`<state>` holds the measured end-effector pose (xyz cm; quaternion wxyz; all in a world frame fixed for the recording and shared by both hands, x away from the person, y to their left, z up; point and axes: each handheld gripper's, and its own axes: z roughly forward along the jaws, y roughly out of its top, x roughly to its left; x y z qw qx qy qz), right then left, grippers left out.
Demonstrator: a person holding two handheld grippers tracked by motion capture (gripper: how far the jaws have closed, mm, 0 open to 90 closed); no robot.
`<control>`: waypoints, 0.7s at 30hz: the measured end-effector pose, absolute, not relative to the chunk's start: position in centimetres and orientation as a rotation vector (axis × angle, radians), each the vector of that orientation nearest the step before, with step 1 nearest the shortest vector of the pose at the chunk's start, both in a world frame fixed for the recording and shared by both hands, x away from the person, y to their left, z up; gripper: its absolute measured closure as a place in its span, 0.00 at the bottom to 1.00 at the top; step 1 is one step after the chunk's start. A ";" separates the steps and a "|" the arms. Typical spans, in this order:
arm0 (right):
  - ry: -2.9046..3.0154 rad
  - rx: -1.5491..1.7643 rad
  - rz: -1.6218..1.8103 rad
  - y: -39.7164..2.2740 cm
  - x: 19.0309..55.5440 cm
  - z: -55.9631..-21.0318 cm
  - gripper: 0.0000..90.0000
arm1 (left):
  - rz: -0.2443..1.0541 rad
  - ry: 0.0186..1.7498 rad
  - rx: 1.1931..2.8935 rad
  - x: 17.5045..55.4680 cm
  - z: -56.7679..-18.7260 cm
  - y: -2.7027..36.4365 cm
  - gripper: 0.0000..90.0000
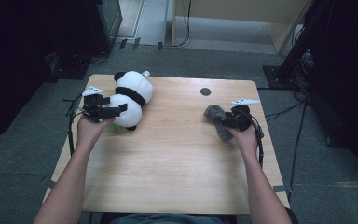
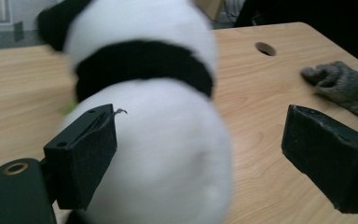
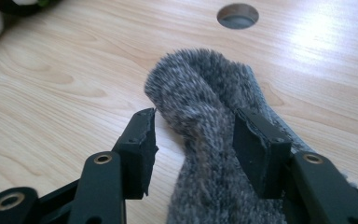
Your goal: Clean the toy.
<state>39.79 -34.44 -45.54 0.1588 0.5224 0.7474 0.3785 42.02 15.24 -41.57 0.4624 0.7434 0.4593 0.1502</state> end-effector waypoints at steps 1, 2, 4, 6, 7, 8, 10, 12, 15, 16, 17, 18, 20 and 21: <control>2.136 1.492 1.087 -34.4 39.7 -45.4 0.55 | 0.376 1.114 1.835 41.9 -41.4 14.9 0.12; 2.138 1.492 1.090 -34.3 39.5 -45.3 0.54 | 0.375 1.097 1.842 41.7 -41.4 14.6 0.12; 2.144 1.478 1.092 -34.2 39.3 -45.0 0.54 | 0.357 1.075 1.847 41.5 -41.3 14.0 0.13; 2.145 1.472 1.095 -34.0 39.1 -44.8 0.54 | 0.344 1.069 1.846 41.4 -41.3 13.7 0.13; 2.150 1.461 1.099 -33.8 38.8 -44.6 0.54 | 0.336 1.055 1.843 41.3 -41.4 13.3 0.13; 2.151 1.458 1.103 -33.7 38.6 -44.5 0.54 | 0.334 1.048 1.846 41.2 -41.5 13.0 0.13; 2.154 1.441 1.111 -33.3 38.3 -44.2 0.54 | 0.326 1.032 1.849 41.0 -41.6 12.5 0.14; 2.156 1.425 1.124 -32.8 37.9 -44.0 0.53 | 0.315 1.017 1.850 40.8 -41.8 12.0 0.14; 2.169 1.401 1.137 -31.9 37.3 -43.8 0.52 | 0.298 0.980 1.864 40.4 -41.9 10.9 0.14; 2.176 1.390 1.136 -31.5 37.1 -43.8 0.51 | 0.296 0.965 1.874 40.2 -42.0 10.6 0.14; 2.185 1.381 1.137 -31.1 36.8 -43.9 0.51 | 0.290 0.955 1.886 40.0 -42.1 10.2 0.14; 2.197 1.373 1.137 -30.7 36.6 -44.0 0.51 | 0.290 0.941 1.897 39.9 -42.2 9.8 0.14; 2.222 1.346 1.125 -29.9 36.2 -44.2 0.51 | 0.265 0.928 1.908 39.5 -42.5 9.1 0.15; 2.228 1.330 1.129 -29.6 36.1 -44.2 0.51 | 0.258 0.920 1.912 39.3 -42.6 8.8 0.15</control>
